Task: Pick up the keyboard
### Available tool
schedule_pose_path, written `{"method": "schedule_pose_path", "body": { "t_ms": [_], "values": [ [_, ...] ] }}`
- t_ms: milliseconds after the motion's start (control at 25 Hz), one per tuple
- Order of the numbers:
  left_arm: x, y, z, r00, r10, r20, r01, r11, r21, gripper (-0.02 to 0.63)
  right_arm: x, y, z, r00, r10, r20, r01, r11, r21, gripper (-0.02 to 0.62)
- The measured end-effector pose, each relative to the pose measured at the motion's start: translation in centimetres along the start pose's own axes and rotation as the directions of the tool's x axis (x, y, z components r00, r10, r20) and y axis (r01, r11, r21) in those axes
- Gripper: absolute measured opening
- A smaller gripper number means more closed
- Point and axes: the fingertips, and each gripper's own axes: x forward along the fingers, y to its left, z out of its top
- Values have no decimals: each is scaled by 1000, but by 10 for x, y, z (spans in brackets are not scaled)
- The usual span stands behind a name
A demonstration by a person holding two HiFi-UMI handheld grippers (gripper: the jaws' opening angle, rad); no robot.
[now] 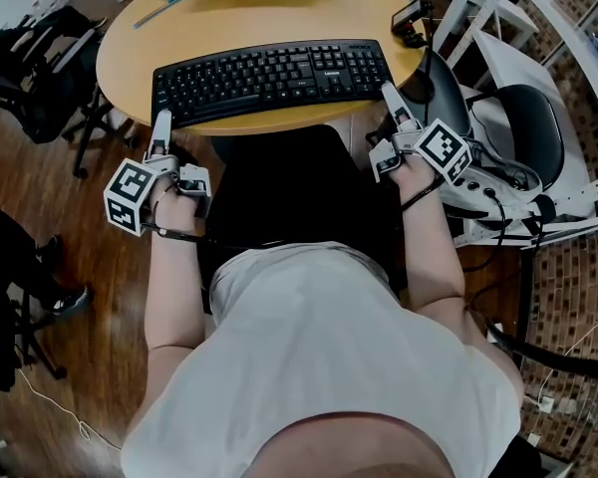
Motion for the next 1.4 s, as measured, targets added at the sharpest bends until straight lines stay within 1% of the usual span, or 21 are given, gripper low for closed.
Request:
{"method": "schedule_pose_path", "body": {
  "t_ms": [600, 760, 880, 1000, 1040, 1160, 1200, 1280, 1400],
  "values": [
    [-4, -41, 11, 995, -93, 40, 93, 996, 6, 118, -5, 38, 32, 994, 89, 66, -85, 995, -52, 137],
    [-4, -55, 16, 992, -112, 51, 112, 994, 11, 118, -6, 45, 42, 994, 80, 79, -74, 994, -76, 137],
    [-6, -64, 18, 989, -132, 59, 131, 991, 17, 118, -8, 55, 46, 988, 123, 93, -116, 991, -70, 137],
    [-10, -70, 19, 987, -146, 64, 145, 989, 19, 118, -11, 63, 50, 984, 145, 105, -137, 988, -77, 137],
    [-11, -72, 20, 986, -151, 65, 150, 989, 18, 118, -13, 62, 51, 985, 135, 107, -126, 988, -88, 137],
    [-12, -73, 20, 984, -164, 71, 163, 987, 16, 118, -22, 47, 57, 993, 30, 113, -12, 988, -152, 137],
    [-12, -73, 20, 983, -168, 72, 167, 986, 15, 118, -23, 48, 58, 993, 35, 114, -15, 986, -167, 137],
    [-12, -72, 21, 982, -173, 75, 173, 985, 12, 118, -20, 60, 58, 988, 106, 112, -85, 981, -177, 137],
    [-12, -72, 20, 980, -182, 79, 182, 983, 9, 118, -16, 74, 56, 974, 192, 117, -175, 974, -146, 137]
  ]
}}
